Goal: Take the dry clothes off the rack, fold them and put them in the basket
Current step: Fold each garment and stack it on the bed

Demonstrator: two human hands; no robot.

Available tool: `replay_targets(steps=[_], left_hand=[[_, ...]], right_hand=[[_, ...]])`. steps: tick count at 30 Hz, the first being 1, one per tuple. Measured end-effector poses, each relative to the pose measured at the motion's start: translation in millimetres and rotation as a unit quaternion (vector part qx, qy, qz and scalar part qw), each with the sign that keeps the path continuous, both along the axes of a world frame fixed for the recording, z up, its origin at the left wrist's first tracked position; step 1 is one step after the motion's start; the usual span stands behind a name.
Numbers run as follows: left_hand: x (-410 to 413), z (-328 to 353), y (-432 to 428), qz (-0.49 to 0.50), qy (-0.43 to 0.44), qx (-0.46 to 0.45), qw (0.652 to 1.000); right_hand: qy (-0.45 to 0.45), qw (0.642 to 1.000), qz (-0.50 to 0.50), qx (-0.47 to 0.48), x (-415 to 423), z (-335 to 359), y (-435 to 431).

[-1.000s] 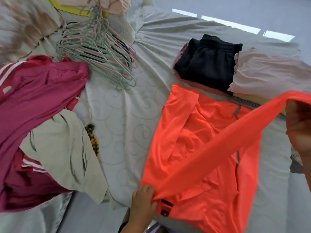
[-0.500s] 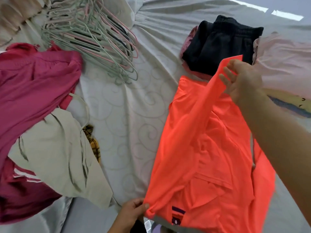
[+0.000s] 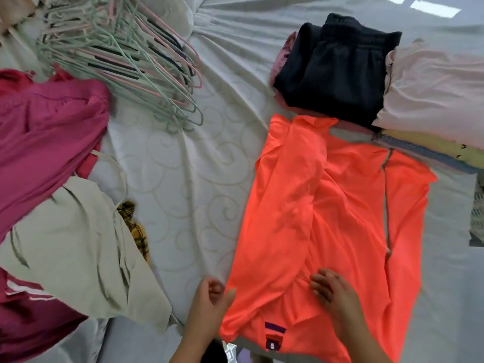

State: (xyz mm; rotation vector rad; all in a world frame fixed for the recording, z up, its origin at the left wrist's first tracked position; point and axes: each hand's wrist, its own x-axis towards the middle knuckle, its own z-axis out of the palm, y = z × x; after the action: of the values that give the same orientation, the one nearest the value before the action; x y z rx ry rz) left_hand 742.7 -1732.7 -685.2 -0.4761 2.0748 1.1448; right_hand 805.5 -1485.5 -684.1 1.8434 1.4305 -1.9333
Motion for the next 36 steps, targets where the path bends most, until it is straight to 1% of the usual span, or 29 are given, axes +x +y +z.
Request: replay_targets(steps=[1,2,4,5,6,8,9,11,12,13,14,15,16,17,19,20,22,24,25,28,30,31,32,33,34,36], left_hand=[[-2,-3,7,-0.01,0.01,0.003,1.0],[0,-7,12,-0.052,0.011,-0.017,0.998],[8,-15,14,-0.104,0.006,-0.063,0.993],[13,-18,13,-0.101,0.01,-0.074,0.992],[17,-18,11,-0.088,0.016,-0.081,0.993],[21,-16,9,-0.078,0.027,-0.097,0.992],[19,-16,8,-0.083,0.027,-0.108,0.99],[14,-17,10,-0.124,0.042,-0.163,0.978],[12,-16,14,-0.148,0.072,-0.206,0.964],[10,-16,20,-0.178,0.117,-0.236,0.948],[7,-11,33,-0.208,0.169,-0.25,0.93],[3,-5,50,-0.235,0.229,-0.232,0.916],[-5,2,73,-0.268,0.276,-0.185,0.904],[-15,7,102,-0.299,0.288,-0.127,0.901],[-41,13,167,-0.364,0.268,-0.048,0.891],[-55,14,201,-0.401,0.271,-0.032,0.875],[-83,12,266,-0.437,0.296,-0.015,0.849],[-110,15,323,-0.461,0.307,-0.04,0.832],[-122,14,346,-0.482,0.312,-0.063,0.816],[-149,10,392,-0.564,0.334,-0.143,0.741],[-159,2,406,-0.62,0.339,-0.172,0.687],[-162,-1,411,-0.634,0.346,-0.19,0.665],[-163,-2,414,-0.632,0.357,-0.208,0.655],[-164,-2,419,-0.614,0.372,-0.222,0.66],[-165,0,423,-0.578,0.38,-0.22,0.688],[-173,11,426,-0.503,0.377,-0.175,0.758]], right_hand=[[0.004,0.999,-0.031,-0.027,10,1,-2],[0.005,0.998,-0.045,-0.044,17,2,-3],[0.009,0.998,-0.039,-0.048,23,5,2],[0.006,0.999,-0.026,-0.035,27,4,8],[-0.003,1.0,-0.008,-0.005,31,4,16],[-0.027,0.994,0.033,0.1,44,2,35],[-0.053,0.984,0.054,0.164,51,2,44],[-0.146,0.943,0.1,0.282,67,3,63],[-0.192,0.929,0.091,0.304,75,6,69],[-0.223,0.927,0.058,0.295,82,9,73],[-0.239,0.934,0.022,0.263,88,11,73],[-0.232,0.945,-0.002,0.232,95,10,73],[-0.206,0.956,-0.021,0.207,100,10,71],[-0.181,0.965,-0.034,0.185,105,7,67],[-0.171,0.974,-0.037,0.147,113,5,61],[-0.177,0.974,-0.024,0.139,117,3,61],[-0.174,0.977,0.015,0.123,127,-4,63],[-0.144,0.984,0.051,0.092,136,-7,65],[-0.12,0.987,0.069,0.078,141,-7,66],[-0.08,0.991,0.106,0.027,150,-6,72],[-0.055,0.991,0.117,-0.022,154,-5,74],[-0.048,0.993,0.097,-0.041,156,-6,74],[-0.035,0.996,0.058,-0.061,158,-7,73],[-0.017,0.997,0.017,-0.078,162,-8,70],[0.006,0.996,-0.016,-0.093,164,-8,66],[0.051,0.989,-0.051,-0.125,166,-3,60]])
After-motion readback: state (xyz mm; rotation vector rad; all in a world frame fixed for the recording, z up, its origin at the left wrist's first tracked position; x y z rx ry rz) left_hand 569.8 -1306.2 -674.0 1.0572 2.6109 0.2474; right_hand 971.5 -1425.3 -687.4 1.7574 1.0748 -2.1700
